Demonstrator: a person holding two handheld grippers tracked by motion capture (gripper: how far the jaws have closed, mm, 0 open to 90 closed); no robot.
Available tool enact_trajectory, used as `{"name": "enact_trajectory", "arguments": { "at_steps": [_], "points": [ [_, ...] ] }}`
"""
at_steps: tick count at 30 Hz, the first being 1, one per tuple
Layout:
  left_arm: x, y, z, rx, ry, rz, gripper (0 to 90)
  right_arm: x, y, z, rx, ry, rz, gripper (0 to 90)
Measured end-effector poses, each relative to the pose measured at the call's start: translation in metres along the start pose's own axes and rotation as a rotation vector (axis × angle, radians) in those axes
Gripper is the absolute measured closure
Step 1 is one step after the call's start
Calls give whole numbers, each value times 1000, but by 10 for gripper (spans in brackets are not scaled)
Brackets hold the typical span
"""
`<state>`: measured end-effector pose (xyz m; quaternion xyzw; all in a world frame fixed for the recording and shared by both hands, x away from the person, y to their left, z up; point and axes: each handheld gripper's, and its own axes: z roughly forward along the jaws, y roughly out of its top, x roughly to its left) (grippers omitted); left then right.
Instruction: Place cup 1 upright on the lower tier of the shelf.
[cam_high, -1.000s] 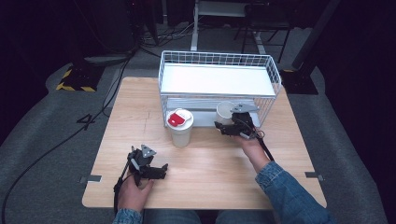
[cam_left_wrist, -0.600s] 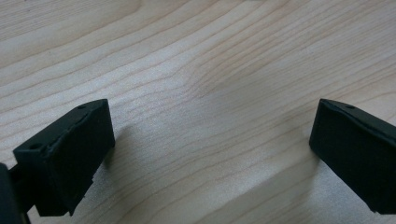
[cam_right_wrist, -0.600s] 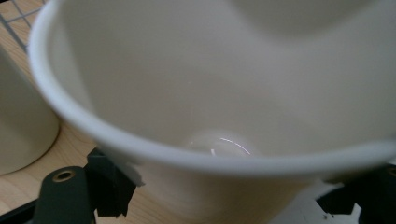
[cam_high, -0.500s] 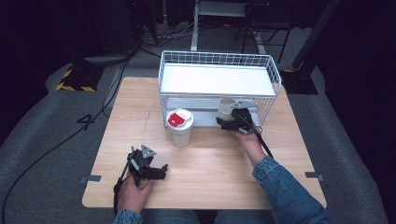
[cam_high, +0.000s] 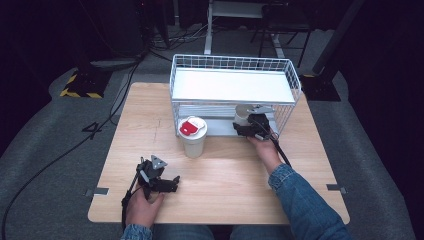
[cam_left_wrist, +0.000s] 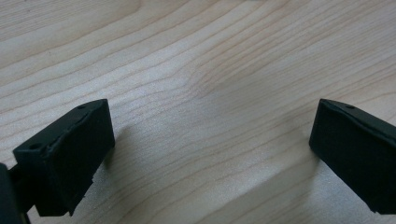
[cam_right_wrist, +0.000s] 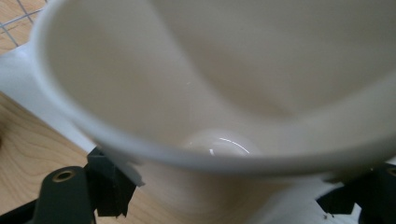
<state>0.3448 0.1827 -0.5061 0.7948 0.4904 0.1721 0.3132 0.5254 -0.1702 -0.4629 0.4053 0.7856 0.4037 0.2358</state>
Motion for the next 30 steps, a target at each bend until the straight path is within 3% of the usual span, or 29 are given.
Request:
{"name": "enact_trajectory", "arguments": {
  "at_steps": [14, 30],
  "points": [
    [0, 0, 0, 0, -1, 0, 6, -4, -1, 14, 2, -14, 12, 231],
    [0, 0, 0, 0, 0, 0, 6, -7, -1, 19, 2, -19, 24, 229]
  ]
}}
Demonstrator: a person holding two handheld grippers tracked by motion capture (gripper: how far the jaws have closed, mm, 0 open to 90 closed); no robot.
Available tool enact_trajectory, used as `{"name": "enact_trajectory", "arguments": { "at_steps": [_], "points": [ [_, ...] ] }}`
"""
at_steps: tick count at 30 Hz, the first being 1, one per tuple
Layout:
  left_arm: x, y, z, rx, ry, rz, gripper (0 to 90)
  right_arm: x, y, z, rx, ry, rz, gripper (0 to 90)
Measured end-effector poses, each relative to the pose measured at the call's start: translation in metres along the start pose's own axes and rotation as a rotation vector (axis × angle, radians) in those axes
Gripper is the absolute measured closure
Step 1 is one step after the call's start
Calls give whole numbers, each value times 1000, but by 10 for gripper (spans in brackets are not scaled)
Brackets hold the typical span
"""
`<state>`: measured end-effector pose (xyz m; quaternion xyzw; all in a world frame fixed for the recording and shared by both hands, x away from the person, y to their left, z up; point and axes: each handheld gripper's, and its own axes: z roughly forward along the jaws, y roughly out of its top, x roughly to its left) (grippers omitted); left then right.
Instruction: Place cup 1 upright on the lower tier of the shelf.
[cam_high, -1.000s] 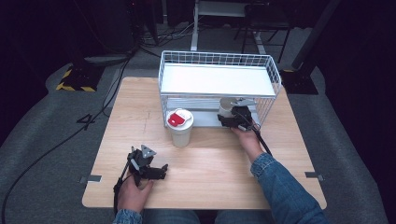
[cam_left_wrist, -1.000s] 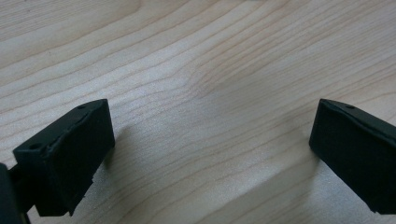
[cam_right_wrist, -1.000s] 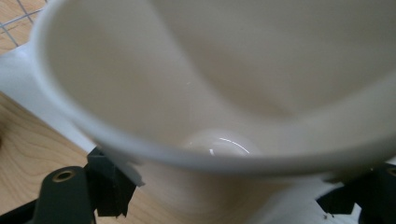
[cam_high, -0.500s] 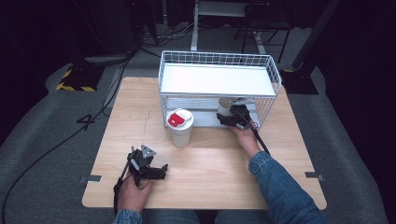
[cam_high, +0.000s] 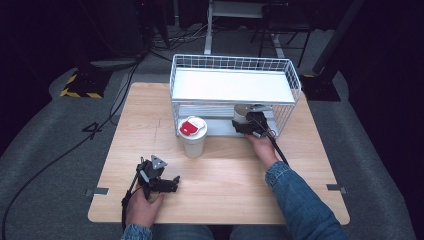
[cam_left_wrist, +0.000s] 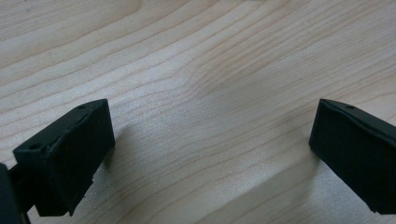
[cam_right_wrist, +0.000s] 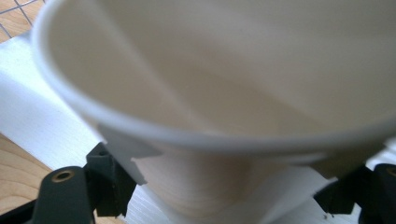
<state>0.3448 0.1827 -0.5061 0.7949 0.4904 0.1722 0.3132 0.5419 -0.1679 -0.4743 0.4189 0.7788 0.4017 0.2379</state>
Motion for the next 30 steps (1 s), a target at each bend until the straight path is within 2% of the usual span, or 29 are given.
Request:
{"name": "enact_trajectory", "arguments": {
  "at_steps": [7, 10, 15, 18, 21, 24, 30],
  "points": [
    [0, 0, 0, 0, 0, 0, 6, -1, -1, 0, 4, -2, -9, 225],
    [0, 0, 0, 0, 0, 0, 6, -2, -1, 1, 3, 3, -14, 183],
    [0, 0, 0, 0, 0, 0, 6, 1, -1, 2, 6, -7, -40, 163],
    [0, 0, 0, 0, 0, 0, 6, 1, -1, 1, 2, -11, -36, 148],
    [0, 0, 0, 0, 0, 0, 6, 1, -1, -1, -5, 2, -33, 142],
    [0, 0, 0, 0, 0, 0, 6, 0, -3, -5, -6, -6, -35, 126],
    [0, 1, 0, 1, 1, 5, 5, -1, -6, -19, -24, 11, -21, 126]
  ]
}}
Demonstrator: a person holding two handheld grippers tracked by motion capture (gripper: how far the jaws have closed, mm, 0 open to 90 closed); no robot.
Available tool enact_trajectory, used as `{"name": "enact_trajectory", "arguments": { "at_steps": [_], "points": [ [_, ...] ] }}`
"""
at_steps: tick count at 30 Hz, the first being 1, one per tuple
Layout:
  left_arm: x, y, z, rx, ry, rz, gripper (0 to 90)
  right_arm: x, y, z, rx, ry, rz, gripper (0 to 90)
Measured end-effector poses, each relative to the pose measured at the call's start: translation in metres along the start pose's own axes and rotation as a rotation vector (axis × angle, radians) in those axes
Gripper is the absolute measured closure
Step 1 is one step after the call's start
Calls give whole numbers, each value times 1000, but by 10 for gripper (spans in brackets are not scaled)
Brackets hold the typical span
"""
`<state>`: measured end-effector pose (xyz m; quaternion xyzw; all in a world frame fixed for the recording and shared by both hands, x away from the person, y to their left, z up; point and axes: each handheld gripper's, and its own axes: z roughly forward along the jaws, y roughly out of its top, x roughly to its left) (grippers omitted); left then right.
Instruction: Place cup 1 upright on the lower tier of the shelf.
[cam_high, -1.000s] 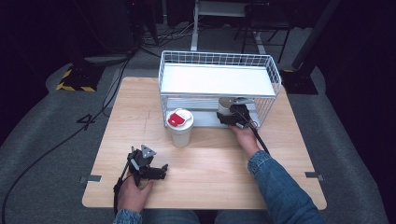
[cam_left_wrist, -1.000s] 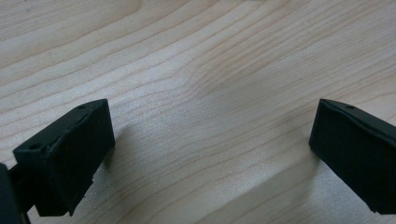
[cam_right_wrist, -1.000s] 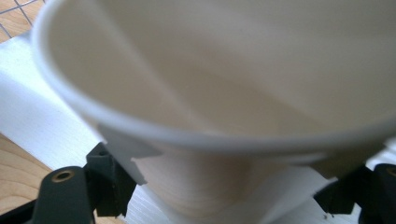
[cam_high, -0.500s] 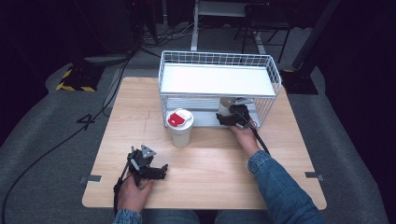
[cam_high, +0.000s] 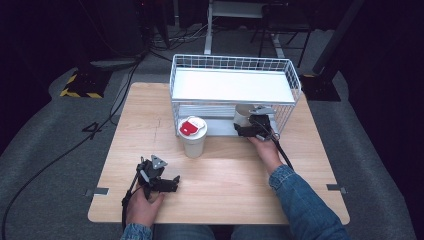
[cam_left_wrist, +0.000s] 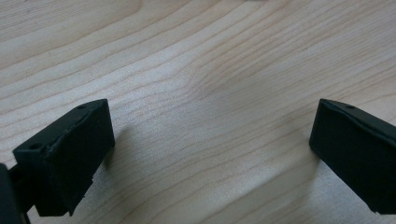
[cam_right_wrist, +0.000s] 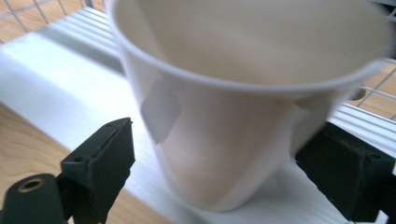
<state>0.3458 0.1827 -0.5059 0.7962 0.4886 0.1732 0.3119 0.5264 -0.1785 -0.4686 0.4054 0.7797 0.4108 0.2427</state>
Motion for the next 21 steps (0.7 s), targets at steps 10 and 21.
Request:
{"name": "enact_trajectory", "arguments": {
  "at_steps": [10, 21],
  "points": [
    [0, 0, 0, 0, -2, -6, 5, 0, 0, -41, -49, 35, -13, 127],
    [-1, 1, 1, 1, 2, -6, 4, -2, -7, -106, -103, 82, -59, 150]
  ]
}}
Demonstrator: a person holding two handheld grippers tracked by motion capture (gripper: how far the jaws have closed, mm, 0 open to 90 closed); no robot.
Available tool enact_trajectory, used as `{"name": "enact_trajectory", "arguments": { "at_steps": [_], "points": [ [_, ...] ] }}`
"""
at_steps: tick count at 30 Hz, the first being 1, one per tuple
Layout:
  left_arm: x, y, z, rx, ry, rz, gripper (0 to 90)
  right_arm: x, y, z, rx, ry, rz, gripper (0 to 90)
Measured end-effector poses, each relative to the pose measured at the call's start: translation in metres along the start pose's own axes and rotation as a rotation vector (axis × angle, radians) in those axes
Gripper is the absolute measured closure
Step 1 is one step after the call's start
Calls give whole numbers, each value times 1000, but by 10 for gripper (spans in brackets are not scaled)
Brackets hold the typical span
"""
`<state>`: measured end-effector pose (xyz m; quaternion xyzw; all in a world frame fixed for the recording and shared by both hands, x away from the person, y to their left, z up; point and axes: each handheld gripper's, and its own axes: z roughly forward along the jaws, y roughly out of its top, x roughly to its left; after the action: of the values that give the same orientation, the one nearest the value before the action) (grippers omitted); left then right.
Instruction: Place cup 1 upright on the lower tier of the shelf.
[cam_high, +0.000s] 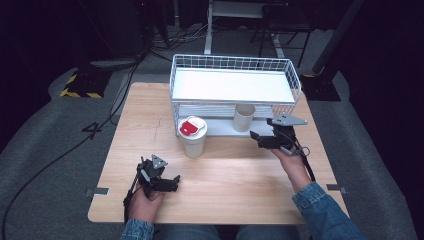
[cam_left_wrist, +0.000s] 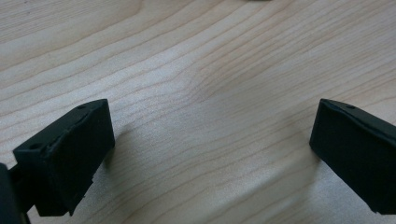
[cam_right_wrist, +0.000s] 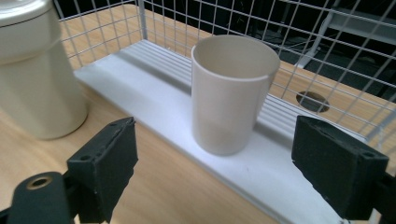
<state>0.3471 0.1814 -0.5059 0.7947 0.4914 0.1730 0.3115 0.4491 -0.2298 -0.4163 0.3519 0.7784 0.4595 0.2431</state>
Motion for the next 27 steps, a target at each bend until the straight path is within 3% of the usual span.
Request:
{"name": "enact_trajectory", "arguments": {
  "at_steps": [5, 13, 20, 27],
  "points": [
    [1, 0, 0, 0, 0, 7, 4, 0, -11, -25, 46, 22, 17, 152],
    [2, 1, 1, 2, -12, 12, 5, 2, -29, -55, 57, 8, 10, 154],
    [3, 1, 1, -2, -18, 21, 5, -1, -51, -75, 97, 18, 57, 155],
    [5, 2, 1, 0, -32, 41, 3, -10, -78, -90, 73, -13, 84, 155]
  ]
}}
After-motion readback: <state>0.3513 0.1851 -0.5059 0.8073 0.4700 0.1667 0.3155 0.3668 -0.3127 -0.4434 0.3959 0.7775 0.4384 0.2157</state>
